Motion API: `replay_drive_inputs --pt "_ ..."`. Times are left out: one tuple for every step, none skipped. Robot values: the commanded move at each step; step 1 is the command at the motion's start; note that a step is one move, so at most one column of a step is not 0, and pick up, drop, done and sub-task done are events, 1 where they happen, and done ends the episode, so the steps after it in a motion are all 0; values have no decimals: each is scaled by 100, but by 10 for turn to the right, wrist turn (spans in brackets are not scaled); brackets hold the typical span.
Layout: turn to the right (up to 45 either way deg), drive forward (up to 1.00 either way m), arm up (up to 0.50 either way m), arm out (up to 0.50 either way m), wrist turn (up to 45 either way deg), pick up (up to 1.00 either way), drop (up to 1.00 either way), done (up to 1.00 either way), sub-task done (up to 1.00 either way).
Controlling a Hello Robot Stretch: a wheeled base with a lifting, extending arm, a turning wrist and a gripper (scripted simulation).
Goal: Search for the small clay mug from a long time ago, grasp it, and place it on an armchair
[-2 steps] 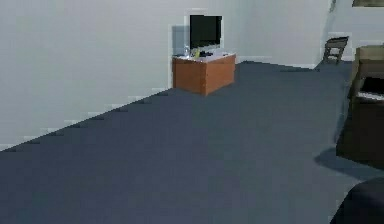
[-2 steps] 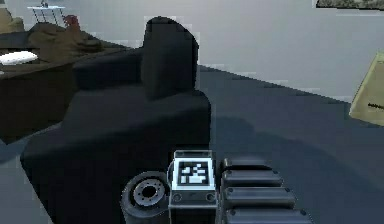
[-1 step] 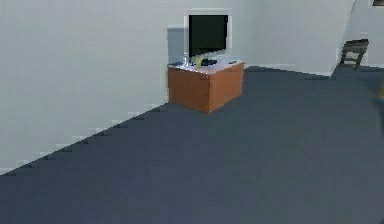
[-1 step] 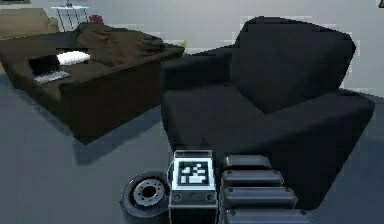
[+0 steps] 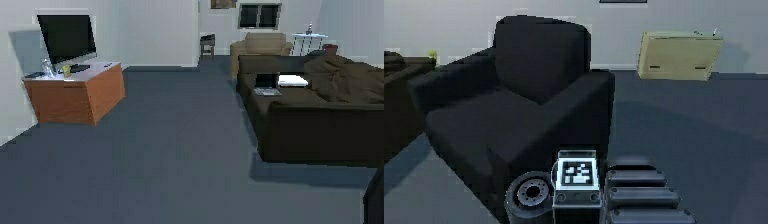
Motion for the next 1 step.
replay_drive_inputs --pt "0 65 0 0 0 0 0 0 0"
